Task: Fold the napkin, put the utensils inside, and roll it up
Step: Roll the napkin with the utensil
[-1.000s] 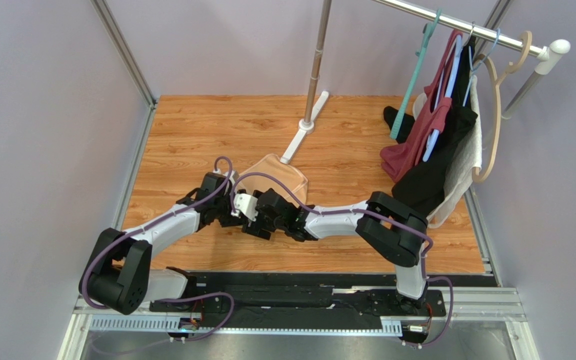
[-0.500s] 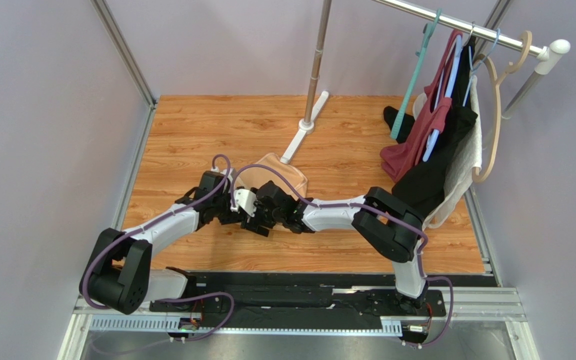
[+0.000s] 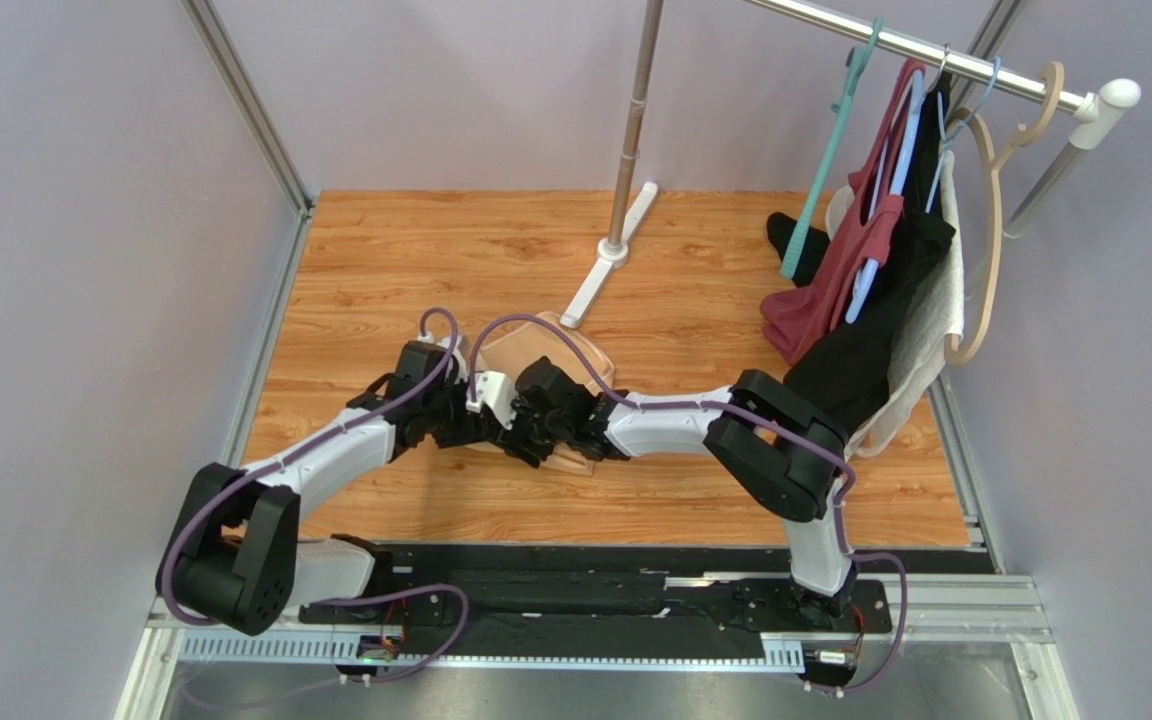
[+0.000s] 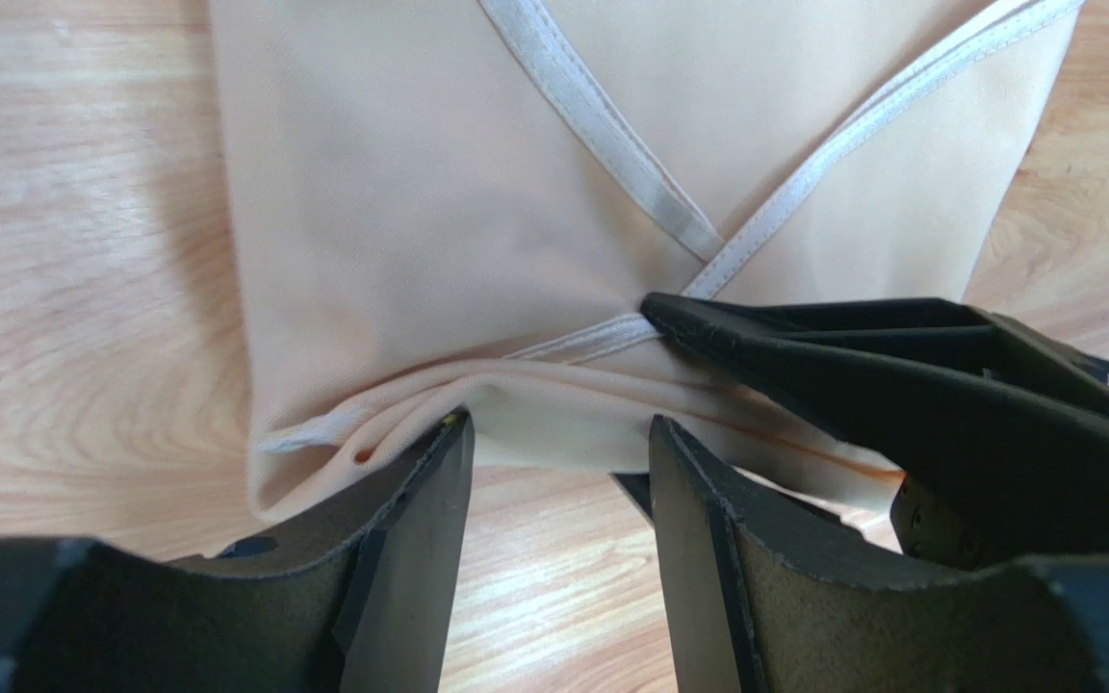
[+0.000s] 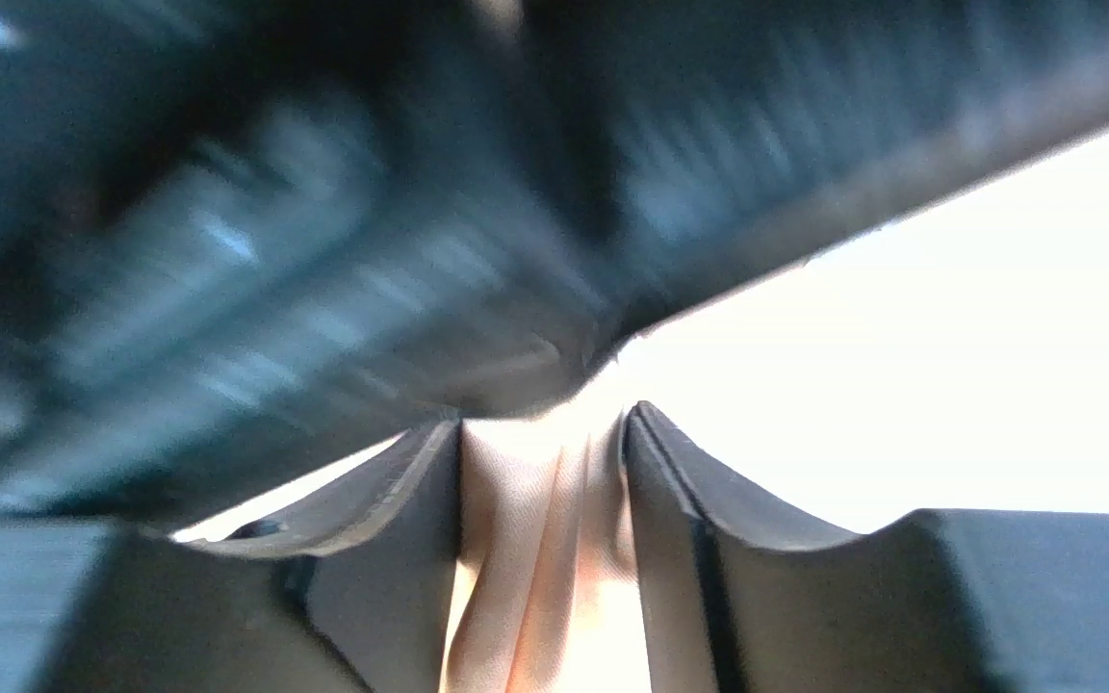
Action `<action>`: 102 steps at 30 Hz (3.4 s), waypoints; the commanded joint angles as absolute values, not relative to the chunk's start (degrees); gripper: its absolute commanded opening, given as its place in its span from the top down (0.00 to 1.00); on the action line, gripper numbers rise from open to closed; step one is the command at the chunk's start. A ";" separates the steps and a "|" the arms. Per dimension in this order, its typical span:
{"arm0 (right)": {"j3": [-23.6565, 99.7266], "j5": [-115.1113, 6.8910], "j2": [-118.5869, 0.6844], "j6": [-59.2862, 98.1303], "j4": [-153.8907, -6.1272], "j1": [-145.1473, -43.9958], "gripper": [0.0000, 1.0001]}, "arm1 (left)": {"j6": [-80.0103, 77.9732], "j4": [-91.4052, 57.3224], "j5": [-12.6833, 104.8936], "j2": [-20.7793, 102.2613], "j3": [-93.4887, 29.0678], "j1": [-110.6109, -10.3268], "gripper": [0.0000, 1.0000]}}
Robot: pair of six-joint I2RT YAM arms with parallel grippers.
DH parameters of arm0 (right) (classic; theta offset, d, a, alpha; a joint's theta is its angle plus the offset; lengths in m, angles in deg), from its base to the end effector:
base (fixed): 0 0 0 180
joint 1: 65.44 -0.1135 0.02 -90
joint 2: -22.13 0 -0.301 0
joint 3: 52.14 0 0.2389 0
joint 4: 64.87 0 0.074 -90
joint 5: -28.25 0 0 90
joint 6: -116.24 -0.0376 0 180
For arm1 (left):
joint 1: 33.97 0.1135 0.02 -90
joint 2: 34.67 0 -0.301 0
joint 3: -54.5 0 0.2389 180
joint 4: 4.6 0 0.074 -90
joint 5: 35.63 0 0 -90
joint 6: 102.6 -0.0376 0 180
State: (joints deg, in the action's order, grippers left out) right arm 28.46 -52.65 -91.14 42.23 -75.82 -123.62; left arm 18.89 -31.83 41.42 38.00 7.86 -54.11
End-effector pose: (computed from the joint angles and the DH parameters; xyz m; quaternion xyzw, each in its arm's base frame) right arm 0.2166 0.3604 0.1844 -0.5775 0.7121 0.2093 0.3400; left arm 0.1954 -0.0806 0.2073 -0.0579 0.9419 -0.2327 0.2353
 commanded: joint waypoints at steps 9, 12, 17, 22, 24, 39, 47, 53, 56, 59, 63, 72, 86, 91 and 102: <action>27.26 -54.72 -94.32 35.03 -86.71 -121.26 0.64 | 18.78 -37.51 49.26 24.50 8.14 -54.18 0.35; 27.88 -54.02 -94.59 34.06 -88.20 -121.26 0.65 | 19.39 -38.48 51.55 21.95 9.02 -53.92 0.33; 29.28 -48.68 -95.29 32.57 -91.45 -119.94 0.66 | 19.75 -36.90 51.56 17.64 11.83 -53.39 0.33; 33.14 -42.25 -97.66 31.34 -96.62 -117.83 0.67 | 20.27 -35.93 49.72 14.73 14.20 -52.69 0.32; 34.03 -39.87 -98.72 31.16 -97.52 -117.13 0.68 | 20.71 -35.76 49.10 14.99 14.73 -52.25 0.31; 35.26 -29.23 -102.32 29.49 -99.89 -113.70 0.70 | 28.27 -20.04 38.90 20.09 21.58 -43.38 0.30; 34.91 -28.35 -102.94 29.49 -99.98 -113.52 0.71 | 30.90 -7.91 33.19 28.25 23.34 -39.77 0.31; 35.09 -28.18 -103.20 29.23 -100.07 -113.35 0.71 | 33.01 -1.76 28.97 29.93 24.40 -38.28 0.33; 35.17 -28.18 -103.29 29.05 -100.07 -113.17 0.71 | 33.81 1.15 26.42 28.97 25.54 -38.28 0.30; 35.26 -28.09 -103.20 29.14 -100.33 -112.91 0.71 | 33.11 -0.50 26.24 27.66 25.63 -38.28 0.28; 35.35 -27.91 -103.03 29.14 -100.59 -112.99 0.71 | 30.91 -5.95 31.15 25.98 25.72 -38.01 0.28; 35.88 -27.65 -103.11 28.87 -101.82 -112.91 0.71 | 27.66 -10.62 31.61 26.94 23.00 -37.92 0.32; 39.21 -26.51 -103.82 27.29 -105.08 -112.55 0.71 | 23.09 -15.10 28.18 34.15 16.58 -37.92 0.50; 40.71 -26.42 -104.69 26.59 -106.22 -112.12 0.71 | 22.82 -17.03 27.30 34.33 15.70 -38.01 0.55; 42.03 -24.40 -105.75 25.27 -109.29 -110.88 0.71 | 22.21 -22.04 32.40 19.74 17.02 -38.36 0.35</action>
